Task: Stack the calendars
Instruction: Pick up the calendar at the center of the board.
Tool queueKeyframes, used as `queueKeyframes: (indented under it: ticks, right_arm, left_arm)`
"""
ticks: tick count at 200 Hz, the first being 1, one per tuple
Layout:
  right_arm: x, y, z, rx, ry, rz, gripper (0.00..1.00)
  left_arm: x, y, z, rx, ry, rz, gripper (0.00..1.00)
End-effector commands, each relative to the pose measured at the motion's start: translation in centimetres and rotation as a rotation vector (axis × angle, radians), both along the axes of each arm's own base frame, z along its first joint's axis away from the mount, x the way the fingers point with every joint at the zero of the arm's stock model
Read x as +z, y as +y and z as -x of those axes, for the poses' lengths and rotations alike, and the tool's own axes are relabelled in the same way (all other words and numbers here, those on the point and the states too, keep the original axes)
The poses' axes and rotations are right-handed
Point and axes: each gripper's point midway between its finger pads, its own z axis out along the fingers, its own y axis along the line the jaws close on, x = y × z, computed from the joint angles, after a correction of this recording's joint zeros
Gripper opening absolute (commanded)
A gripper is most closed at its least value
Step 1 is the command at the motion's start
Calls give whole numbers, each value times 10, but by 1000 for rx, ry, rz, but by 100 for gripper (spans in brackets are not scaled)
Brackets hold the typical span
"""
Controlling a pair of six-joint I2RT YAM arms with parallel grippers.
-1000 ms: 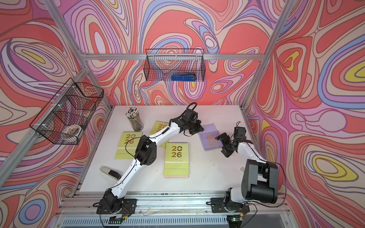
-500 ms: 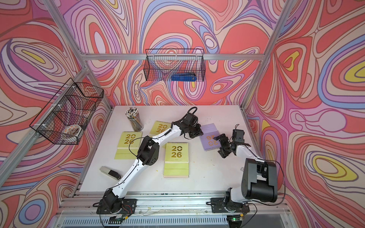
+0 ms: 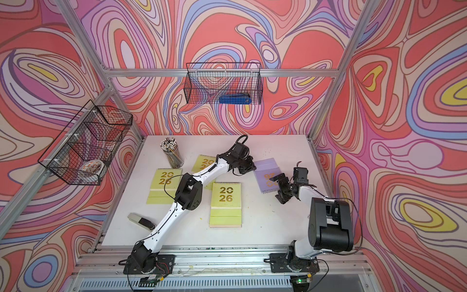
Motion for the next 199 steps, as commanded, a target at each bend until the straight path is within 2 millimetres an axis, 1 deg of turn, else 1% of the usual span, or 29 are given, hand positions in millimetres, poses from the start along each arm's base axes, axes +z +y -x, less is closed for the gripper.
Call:
queueKeyframes:
  ticks: [1,19,41,59,78,93,102,115,141,155,169,188,199]
  right_arm:
    - [-9,2,-2,-13,6,-9,98]
    - [-14,1,-5,-20,-1,-13,98]
    - [-17,2,-16,-22,-47,-28,98]
    - [-12,6,-29,-12,-128,-62,96]
    - [9,11,-44,11,-269,-87,95]
    - [32,14,-52,31,-375,-99,95]
    - [49,17,-58,48,-451,-109,94]
    - [66,20,-62,63,-525,-126,93]
    - [82,25,-68,79,-605,-180,89]
    - [82,26,-70,74,-610,-196,84]
    - [76,25,-70,67,-598,-190,79]
    - [69,21,-69,54,-574,-164,69]
    - [64,19,-69,48,-554,-141,63]
  left_arm:
    - [-14,-3,7,-15,43,0,0]
    - [-21,-4,14,-33,65,-8,0]
    - [-29,-7,25,-58,95,-16,0]
    - [-35,-7,32,-74,117,-29,0]
    - [-39,-7,37,-82,134,-35,0]
    - [-43,-5,40,-86,148,-43,0]
    - [-45,-4,41,-88,151,-46,0]
    - [-46,-4,42,-89,157,-45,0]
    - [-47,-5,43,-89,162,-42,0]
    - [-46,-4,42,-87,162,-41,0]
    - [-42,-3,39,-82,156,-39,0]
    - [-33,-1,34,-76,143,-28,0]
    - [-24,-2,31,-75,130,-13,0]
